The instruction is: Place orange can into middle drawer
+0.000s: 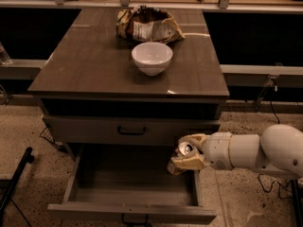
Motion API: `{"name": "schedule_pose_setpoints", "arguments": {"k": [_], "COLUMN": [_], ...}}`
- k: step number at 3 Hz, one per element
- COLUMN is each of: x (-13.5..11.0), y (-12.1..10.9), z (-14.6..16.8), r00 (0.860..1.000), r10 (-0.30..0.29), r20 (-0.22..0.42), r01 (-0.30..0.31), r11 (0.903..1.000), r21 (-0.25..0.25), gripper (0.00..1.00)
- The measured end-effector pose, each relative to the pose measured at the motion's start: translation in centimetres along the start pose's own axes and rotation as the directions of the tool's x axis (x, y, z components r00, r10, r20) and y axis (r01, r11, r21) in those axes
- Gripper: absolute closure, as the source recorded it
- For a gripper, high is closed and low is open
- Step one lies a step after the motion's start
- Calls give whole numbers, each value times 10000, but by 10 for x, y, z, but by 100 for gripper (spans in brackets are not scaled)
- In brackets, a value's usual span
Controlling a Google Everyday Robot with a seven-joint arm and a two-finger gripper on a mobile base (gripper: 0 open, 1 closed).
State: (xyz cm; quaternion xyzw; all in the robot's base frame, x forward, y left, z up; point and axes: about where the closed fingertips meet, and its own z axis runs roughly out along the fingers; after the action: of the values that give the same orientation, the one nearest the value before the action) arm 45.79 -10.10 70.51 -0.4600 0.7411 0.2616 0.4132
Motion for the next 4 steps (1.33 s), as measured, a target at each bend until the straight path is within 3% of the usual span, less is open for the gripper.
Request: {"name": "schedule_pose_setpoints", "arguments": {"k": [1, 2, 3, 4], "x": [34, 52, 92, 93], "y": [-11, -15, -14, -18], "z": [7, 11, 46, 47], "r00": [10000, 10000, 9997, 9997], "r10": [18, 3, 32, 43], "r20": [-60, -57, -253, -244], "r01": [-16, 0, -13, -21], "r11": [9994, 9990, 9972, 9960], "r21": [349, 451, 748, 891], "gripper": [100, 100, 100, 100]}}
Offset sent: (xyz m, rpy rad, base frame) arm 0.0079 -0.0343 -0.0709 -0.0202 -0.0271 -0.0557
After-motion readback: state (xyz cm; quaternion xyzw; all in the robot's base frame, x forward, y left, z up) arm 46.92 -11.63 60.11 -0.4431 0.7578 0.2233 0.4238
